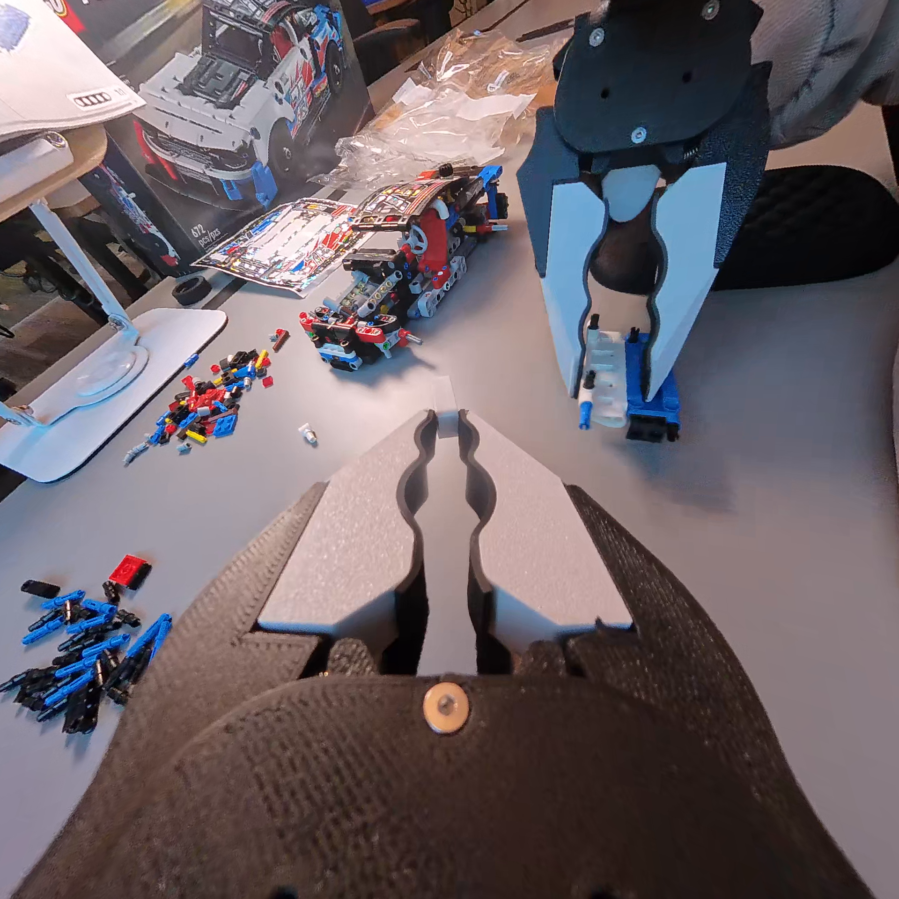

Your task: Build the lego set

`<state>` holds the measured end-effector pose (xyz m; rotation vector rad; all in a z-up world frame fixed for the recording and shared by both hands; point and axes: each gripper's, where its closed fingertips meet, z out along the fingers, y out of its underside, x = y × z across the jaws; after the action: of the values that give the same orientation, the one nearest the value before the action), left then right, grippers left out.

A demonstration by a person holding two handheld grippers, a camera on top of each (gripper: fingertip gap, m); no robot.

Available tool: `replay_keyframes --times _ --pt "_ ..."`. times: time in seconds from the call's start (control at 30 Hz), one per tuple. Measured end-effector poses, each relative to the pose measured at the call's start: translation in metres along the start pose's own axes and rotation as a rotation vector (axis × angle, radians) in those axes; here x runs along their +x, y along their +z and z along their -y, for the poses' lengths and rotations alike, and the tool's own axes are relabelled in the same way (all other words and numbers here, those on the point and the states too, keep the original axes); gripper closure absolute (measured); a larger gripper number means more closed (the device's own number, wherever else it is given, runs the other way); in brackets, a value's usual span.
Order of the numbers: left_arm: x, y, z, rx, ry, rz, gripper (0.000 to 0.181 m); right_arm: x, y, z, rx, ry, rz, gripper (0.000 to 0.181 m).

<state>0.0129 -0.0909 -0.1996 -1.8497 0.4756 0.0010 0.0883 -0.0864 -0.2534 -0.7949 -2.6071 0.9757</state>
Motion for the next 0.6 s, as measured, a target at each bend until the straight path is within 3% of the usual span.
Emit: replay_keyframes --times 0.13,0.27,0.43,0.6 --pt "-0.006 0.002 0.001 -0.007 -0.115 -0.01 0.175 0.019 -0.009 0.015 0.215 0.314 -0.02 0.151" --pt "-0.012 0.008 0.012 0.051 -0.277 -0.075 0.175 0.03 -0.028 0.051 0.563 0.641 0.159 0.152" --pt "-0.027 0.013 0.032 0.15 -0.388 -0.117 0.175 0.044 -0.04 0.076 0.778 0.787 0.294 0.152" --pt "-0.035 0.02 0.033 0.166 -0.416 -0.12 0.176 0.059 -0.045 0.083 0.899 0.933 0.407 0.153"
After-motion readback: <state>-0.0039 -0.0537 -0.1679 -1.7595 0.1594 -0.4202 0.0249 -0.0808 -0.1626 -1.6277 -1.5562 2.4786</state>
